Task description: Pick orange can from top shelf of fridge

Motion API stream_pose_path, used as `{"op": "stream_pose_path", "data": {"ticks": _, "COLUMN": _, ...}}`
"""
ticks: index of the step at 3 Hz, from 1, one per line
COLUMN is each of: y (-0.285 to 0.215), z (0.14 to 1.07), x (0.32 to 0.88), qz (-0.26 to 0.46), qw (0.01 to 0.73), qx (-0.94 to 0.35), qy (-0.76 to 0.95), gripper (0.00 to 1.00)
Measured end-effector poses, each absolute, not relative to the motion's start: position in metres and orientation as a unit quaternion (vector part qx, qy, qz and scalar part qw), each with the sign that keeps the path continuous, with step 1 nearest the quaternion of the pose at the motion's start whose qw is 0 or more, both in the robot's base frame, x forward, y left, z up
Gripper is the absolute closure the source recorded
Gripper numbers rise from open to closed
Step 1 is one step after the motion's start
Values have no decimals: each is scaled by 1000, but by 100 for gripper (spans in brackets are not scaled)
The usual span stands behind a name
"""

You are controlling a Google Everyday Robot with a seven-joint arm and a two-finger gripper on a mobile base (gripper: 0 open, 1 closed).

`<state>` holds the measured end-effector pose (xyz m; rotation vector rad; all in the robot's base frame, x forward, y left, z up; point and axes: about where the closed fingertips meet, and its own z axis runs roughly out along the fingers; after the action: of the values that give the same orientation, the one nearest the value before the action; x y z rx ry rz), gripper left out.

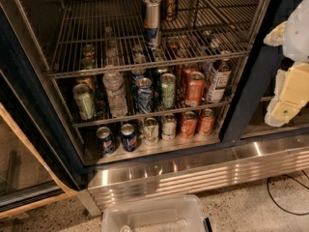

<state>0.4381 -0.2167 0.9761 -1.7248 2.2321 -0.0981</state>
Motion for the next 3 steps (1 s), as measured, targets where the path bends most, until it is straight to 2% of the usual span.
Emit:
{"op": "stream_pose_path", "data": {"ticks": 1, "y": -216, "z": 976, "x": 439, "qz": -34, "qw": 162, "qx": -603, "qy": 780, "gripper": 0}}
{"op": "stream_pose_path", "data": {"ticks": 2, "y": -214, "z": 979, "x": 452, "qz": -32, "qw": 193, "qx": -598, "qy": 777, "gripper": 0}}
{"op": "stream_pose_path", "data": {"ticks": 3, "y": -221, "z": 958, "x": 473, "qz": 7, "qw": 253, "qx": -573, "qy": 780, "gripper": 0}}
